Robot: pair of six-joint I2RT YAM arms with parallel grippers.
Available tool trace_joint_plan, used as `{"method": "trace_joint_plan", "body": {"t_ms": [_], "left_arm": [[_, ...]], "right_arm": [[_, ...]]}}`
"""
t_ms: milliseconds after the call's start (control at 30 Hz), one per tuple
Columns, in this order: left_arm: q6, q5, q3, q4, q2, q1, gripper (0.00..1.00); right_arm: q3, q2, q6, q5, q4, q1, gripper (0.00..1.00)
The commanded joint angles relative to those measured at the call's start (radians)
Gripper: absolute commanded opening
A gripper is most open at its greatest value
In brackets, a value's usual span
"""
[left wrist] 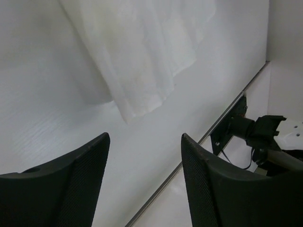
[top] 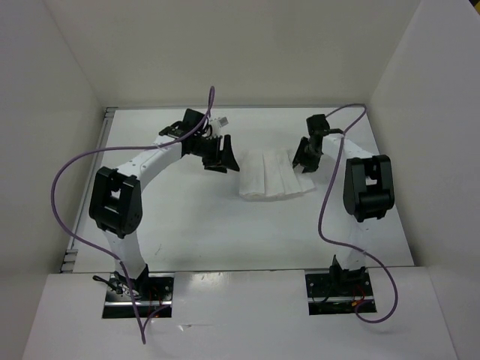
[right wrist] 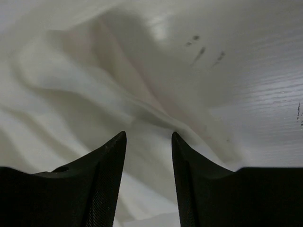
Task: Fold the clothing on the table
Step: Fold the skirt
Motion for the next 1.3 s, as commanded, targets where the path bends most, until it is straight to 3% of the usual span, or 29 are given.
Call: {"method": "trace_joint_plan", "body": {"t_ms": [0, 133, 333, 500, 700, 967, 1267], "left_arm": [[0.011, -0.022, -0.090, 0.026, -0.080, 0.007, 0.70], [-0.040, -0.158, -0.256, 0.096, -0.208, 0.007, 0.76], [-0.204, -0.203, -0.513, 0.231, -0.386, 0.007, 0.79], [-0.259, -0.287, -0.560, 0.242, -0.500, 0.007, 0.83], [-0.270, -0.299, -0.566, 0.262, -0.518, 0.007, 0.86], [-0.261, -0.309, -0.544, 0.273, -0.497, 0.007, 0.86], [-0.251, -0.277, -0.524, 0.317, -0.456, 0.007, 0.86]], "right_arm": [[-0.021, 0.009, 0.010, -0.014, 0.013, -0.042, 0.48], [-0.021, -0.127, 0.028, 0.011, -0.037, -0.042, 0.48], [-0.220, -0.550, 0.152, 0.020, -0.067, -0.023, 0.51], [-0.395, -0.956, 0.312, -0.001, -0.032, -0.023, 0.55], [-0.598, -1.289, 0.458, 0.023, 0.003, -0.023, 0.59], [-0.794, -1.586, 0.611, 0.028, 0.012, -0.023, 0.61], [-0.776, -1.589, 0.590, 0.037, 0.012, -0.023, 0.62]]}}
